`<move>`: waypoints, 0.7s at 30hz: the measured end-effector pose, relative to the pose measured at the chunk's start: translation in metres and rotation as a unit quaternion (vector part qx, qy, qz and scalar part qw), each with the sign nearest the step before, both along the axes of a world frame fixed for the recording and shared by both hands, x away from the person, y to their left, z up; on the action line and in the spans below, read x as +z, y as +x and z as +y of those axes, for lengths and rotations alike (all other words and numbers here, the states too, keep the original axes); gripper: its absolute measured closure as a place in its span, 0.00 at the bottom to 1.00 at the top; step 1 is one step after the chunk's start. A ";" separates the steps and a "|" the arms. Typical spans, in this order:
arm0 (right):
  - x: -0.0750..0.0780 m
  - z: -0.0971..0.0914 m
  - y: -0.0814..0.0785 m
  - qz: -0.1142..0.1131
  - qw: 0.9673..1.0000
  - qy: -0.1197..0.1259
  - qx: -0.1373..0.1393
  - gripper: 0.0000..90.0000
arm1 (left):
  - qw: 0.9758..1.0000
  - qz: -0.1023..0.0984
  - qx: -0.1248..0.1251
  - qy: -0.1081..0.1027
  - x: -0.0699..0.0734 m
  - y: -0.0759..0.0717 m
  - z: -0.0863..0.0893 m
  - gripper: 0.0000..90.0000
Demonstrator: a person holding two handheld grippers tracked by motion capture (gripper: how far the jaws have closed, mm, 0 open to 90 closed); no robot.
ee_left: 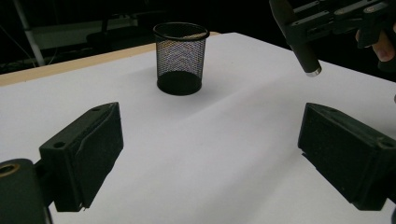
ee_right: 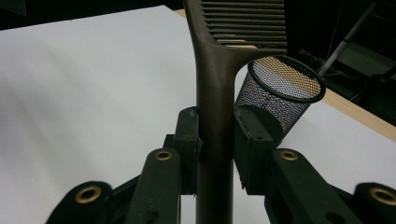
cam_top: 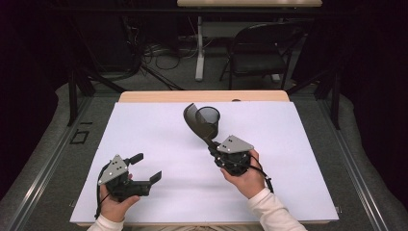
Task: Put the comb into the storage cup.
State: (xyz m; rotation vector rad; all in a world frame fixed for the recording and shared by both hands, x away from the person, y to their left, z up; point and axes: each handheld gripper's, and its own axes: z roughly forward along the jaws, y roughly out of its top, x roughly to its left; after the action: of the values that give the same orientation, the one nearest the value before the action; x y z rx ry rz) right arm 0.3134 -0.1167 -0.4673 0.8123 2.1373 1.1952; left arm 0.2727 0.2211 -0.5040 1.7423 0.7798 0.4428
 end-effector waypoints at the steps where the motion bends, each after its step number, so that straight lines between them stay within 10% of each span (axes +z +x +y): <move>1: -0.001 0.000 0.000 -0.001 1.000 0.001 0.000 0.81 | 1.000 0.004 0.002 0.003 0.000 0.000 0.000 0.08; 21: -0.010 0.001 -0.005 -0.014 1.000 -0.003 0.003 0.81 | 1.000 0.028 0.002 0.002 -0.003 0.005 -0.006 0.04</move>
State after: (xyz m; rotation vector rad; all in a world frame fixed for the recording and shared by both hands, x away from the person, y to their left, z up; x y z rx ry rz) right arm 0.3084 -0.1153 -0.4771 0.7829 2.1212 1.1964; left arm 0.2779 0.2146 -0.5070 1.7641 0.8222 0.4001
